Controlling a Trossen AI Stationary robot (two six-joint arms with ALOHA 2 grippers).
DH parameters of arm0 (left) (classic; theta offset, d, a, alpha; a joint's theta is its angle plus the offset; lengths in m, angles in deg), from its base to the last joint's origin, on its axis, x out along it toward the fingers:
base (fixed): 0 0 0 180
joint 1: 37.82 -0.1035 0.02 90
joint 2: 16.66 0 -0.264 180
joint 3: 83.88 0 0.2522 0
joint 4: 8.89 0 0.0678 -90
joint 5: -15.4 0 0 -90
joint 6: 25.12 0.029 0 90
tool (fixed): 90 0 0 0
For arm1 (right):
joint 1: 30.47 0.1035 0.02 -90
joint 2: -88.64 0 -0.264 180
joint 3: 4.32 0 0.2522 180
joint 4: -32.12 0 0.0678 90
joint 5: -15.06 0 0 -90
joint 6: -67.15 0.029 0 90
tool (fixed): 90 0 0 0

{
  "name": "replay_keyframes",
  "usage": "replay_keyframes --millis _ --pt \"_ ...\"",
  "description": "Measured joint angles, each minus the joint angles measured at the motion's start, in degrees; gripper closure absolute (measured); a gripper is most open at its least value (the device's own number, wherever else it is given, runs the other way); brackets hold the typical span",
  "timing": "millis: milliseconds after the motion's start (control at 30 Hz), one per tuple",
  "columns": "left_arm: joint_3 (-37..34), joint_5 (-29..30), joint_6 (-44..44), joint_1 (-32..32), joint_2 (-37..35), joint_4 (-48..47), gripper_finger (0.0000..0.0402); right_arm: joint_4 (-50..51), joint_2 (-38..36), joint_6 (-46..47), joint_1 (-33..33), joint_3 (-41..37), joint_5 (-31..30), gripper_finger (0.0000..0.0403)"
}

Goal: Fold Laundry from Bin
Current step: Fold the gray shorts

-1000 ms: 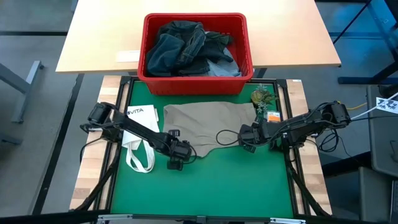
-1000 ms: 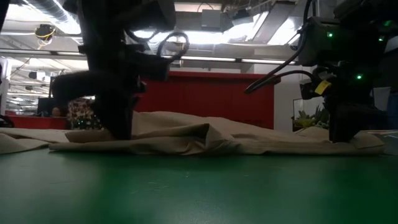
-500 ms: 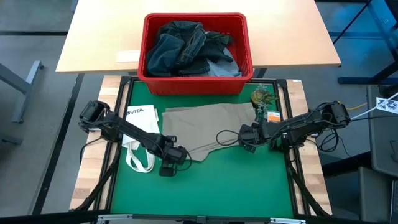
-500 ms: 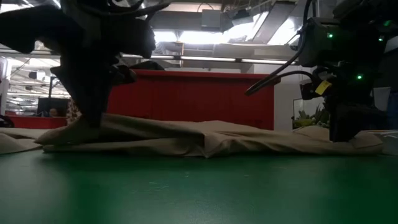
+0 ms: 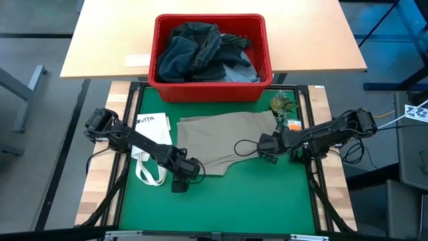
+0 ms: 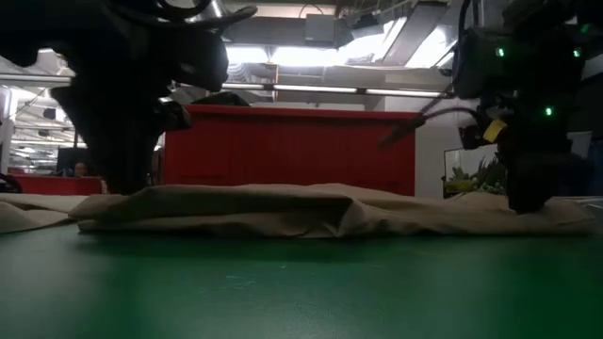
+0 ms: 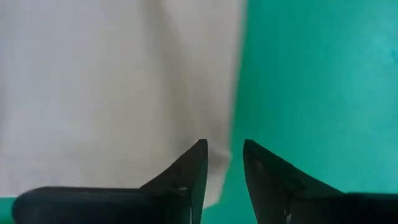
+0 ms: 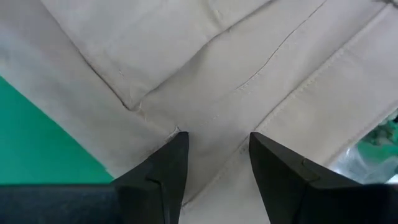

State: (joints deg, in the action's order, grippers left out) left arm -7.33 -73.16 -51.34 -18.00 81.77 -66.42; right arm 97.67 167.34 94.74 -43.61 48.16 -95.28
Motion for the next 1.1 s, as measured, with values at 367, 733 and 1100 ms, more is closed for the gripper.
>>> replay_keyframes --millis 367,733,1100 --pt "0.0 10.4 1.2 -6.7 -7.9 0.6 0.0318 -2.1 -5.1 -2.6 0.0 5.4 1.5 0.0231" --pt "0.0 15.6 6.0 -20.1 -7.3 1.3 0.0323 -11.0 -4.5 -2.4 0.1 3.7 5.5 0.0231" --pt "0.0 13.2 8.0 -22.7 -0.2 1.5 0.0324 -19.6 -4.5 -0.6 0.1 -5.1 5.9 0.0231"
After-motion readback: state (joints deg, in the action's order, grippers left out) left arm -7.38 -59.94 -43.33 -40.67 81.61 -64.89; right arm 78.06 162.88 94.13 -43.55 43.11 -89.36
